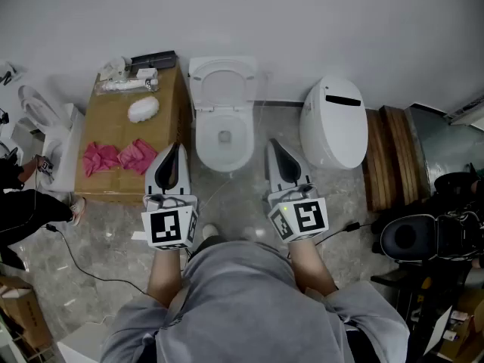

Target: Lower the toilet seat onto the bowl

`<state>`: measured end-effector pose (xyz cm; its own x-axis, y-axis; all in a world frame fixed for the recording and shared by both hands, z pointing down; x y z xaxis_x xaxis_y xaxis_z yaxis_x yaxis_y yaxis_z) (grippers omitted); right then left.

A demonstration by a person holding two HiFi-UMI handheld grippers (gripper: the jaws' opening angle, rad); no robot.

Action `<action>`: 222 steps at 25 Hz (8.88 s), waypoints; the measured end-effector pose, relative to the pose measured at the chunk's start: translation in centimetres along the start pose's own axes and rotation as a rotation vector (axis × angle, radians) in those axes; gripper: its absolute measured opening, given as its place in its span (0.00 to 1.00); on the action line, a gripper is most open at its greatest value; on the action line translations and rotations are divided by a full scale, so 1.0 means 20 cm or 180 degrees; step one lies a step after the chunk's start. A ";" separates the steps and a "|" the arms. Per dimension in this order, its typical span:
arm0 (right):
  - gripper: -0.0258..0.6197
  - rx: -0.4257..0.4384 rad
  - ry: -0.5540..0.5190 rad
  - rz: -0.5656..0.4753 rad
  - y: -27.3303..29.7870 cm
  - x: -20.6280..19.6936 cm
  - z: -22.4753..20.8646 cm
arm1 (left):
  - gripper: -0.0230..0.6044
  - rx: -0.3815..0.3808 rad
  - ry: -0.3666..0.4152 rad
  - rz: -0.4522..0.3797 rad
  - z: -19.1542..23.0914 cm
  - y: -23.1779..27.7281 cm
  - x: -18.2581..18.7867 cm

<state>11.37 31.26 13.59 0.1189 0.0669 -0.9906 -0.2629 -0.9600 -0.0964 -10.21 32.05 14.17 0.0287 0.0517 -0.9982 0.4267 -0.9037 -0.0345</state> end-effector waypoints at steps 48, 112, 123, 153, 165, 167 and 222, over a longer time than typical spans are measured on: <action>0.04 -0.0093 -0.0015 0.0226 0.47 -0.21 -0.43 | 0.04 0.0043 -0.0121 0.0118 0.05 0.63 -0.16; 0.30 0.0581 -0.0765 0.1395 2.36 -1.44 -0.62 | 0.04 -0.0130 -0.0323 0.0755 1.06 1.96 -0.79; 0.34 0.0724 -0.0886 0.1682 2.41 -1.71 -0.64 | 0.04 -0.0070 -0.0341 0.0828 1.10 2.02 -0.92; 0.35 0.0705 -0.0863 0.1763 2.30 -1.84 -0.63 | 0.04 -0.0035 -0.0450 0.0958 1.04 1.91 -1.08; 0.30 0.0717 -0.0929 0.1747 2.14 -1.83 -0.60 | 0.04 -0.0039 -0.0462 0.0973 0.96 1.80 -1.10; 0.30 0.0717 -0.0935 0.1759 2.11 -1.84 -0.60 | 0.04 -0.0041 -0.0461 0.0978 0.95 1.78 -1.10; 0.20 0.0997 -0.0907 0.2420 1.12 -2.14 -0.42 | 0.04 -0.0240 -0.0522 0.1078 0.64 1.40 -1.27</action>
<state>8.38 4.53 54.62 -0.4290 -0.4563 -0.7796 -0.4301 -0.6557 0.6205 -10.59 0.04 38.00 0.0370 -0.3186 -0.9472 0.4833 -0.8239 0.2960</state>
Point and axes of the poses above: the fingertips, and each gripper's own axes: y forward along the fingers, z to its left, x out of its top, the point moved 4 cm from there along -y, backward along the fingers, and after that the axes turned 11 degrees about -x, right-handed, at the moved point
